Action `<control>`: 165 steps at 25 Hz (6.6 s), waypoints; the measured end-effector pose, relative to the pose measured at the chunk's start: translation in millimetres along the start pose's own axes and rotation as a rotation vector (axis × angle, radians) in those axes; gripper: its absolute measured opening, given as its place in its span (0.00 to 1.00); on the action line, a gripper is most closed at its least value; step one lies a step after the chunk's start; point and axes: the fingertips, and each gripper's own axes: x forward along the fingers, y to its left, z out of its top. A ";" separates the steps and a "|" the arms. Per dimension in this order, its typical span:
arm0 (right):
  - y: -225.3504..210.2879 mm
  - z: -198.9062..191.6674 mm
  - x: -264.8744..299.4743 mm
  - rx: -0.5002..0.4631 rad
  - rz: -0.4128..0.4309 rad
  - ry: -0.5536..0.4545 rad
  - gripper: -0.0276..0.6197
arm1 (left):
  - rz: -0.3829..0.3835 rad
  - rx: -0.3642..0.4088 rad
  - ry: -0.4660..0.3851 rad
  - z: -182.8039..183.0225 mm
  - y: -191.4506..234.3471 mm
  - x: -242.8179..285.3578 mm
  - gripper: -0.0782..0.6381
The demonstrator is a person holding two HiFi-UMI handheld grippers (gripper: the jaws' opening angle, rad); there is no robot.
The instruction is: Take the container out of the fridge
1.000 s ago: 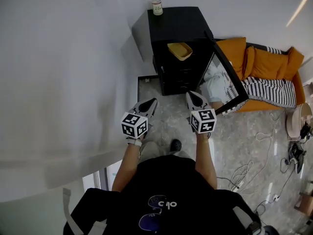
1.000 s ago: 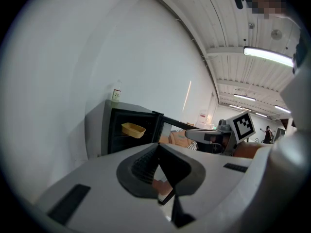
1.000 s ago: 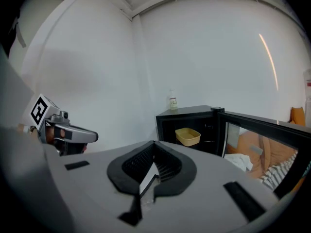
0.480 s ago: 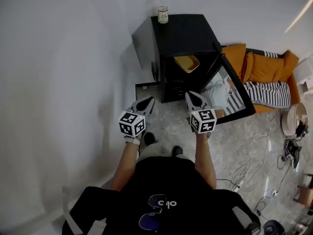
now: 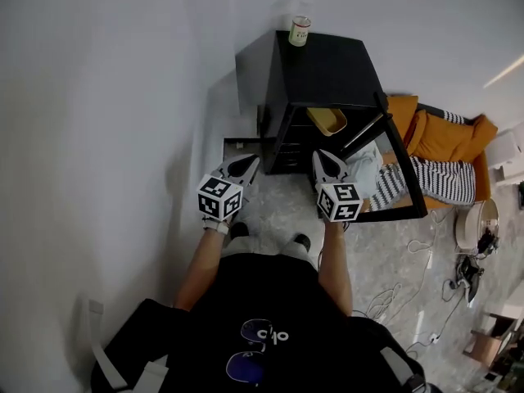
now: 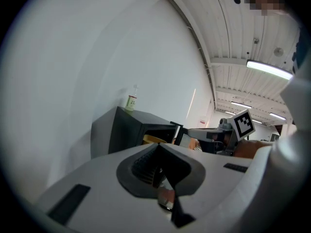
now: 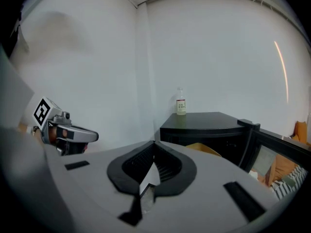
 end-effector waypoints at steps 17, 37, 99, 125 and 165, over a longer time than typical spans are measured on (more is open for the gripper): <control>-110.7 5.7 -1.0 -0.020 0.100 0.018 0.06 | 0.100 -0.024 -0.020 9.7 -49.1 94.2 0.12; -139.4 -22.1 -10.9 0.019 0.055 0.042 0.06 | 0.055 -0.014 0.022 -0.5 -65.0 121.1 0.12; -201.1 -128.4 124.0 -0.048 0.116 -0.056 0.82 | -0.059 0.230 0.236 -96.3 -94.5 189.7 0.12; -201.7 -129.9 190.2 -0.089 0.101 0.012 0.81 | 0.101 0.174 0.208 -100.8 -47.5 146.1 0.12; -161.0 -98.2 -39.3 -0.031 -0.003 0.031 0.79 | -0.023 0.070 0.065 -34.8 -88.8 146.9 0.12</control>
